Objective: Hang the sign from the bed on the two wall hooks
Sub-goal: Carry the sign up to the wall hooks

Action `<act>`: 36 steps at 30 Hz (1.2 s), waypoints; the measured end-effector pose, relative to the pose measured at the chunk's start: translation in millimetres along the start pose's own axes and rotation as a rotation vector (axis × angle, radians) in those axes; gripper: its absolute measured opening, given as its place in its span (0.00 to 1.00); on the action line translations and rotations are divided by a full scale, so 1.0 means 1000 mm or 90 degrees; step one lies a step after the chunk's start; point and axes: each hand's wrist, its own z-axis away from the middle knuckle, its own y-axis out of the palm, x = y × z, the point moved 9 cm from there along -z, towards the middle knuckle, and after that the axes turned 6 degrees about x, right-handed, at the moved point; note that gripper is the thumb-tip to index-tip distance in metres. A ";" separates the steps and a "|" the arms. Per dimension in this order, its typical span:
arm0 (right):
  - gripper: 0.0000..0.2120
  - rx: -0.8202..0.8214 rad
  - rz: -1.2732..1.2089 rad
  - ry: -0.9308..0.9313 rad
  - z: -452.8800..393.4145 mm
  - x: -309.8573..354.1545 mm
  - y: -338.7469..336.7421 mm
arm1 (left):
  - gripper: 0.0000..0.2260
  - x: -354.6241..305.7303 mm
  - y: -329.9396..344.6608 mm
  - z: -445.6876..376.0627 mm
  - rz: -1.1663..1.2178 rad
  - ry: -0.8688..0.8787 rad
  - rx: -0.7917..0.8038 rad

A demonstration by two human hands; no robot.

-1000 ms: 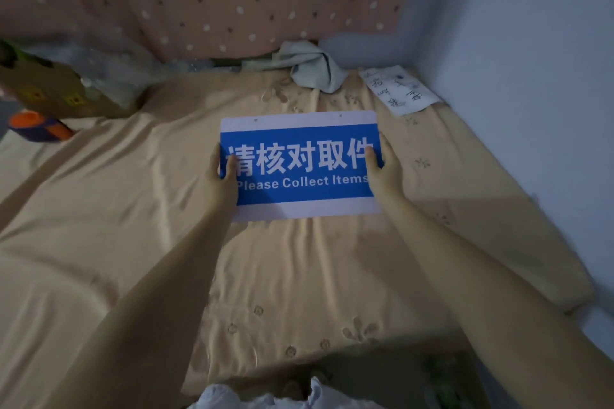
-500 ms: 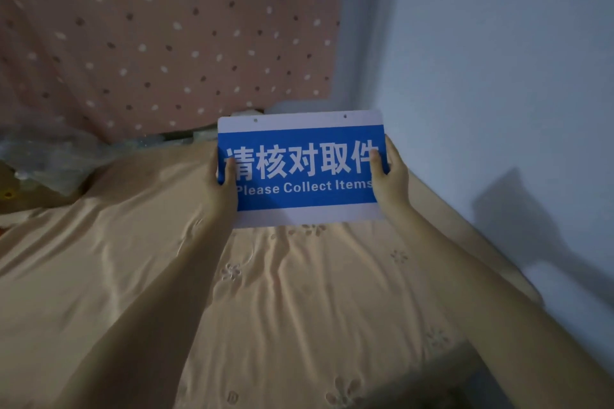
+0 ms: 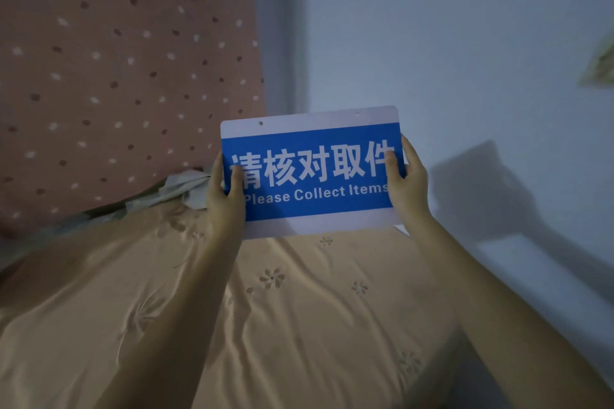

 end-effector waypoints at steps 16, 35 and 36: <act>0.19 -0.224 0.068 -0.095 0.017 0.062 -0.177 | 0.21 -0.089 0.158 0.009 0.129 0.094 0.171; 0.20 -0.393 0.110 -0.154 0.041 0.112 -0.351 | 0.20 -0.186 0.319 0.057 0.242 0.189 0.309; 0.20 -0.406 0.122 -0.157 0.042 0.117 -0.361 | 0.20 -0.191 0.330 0.060 0.254 0.190 0.318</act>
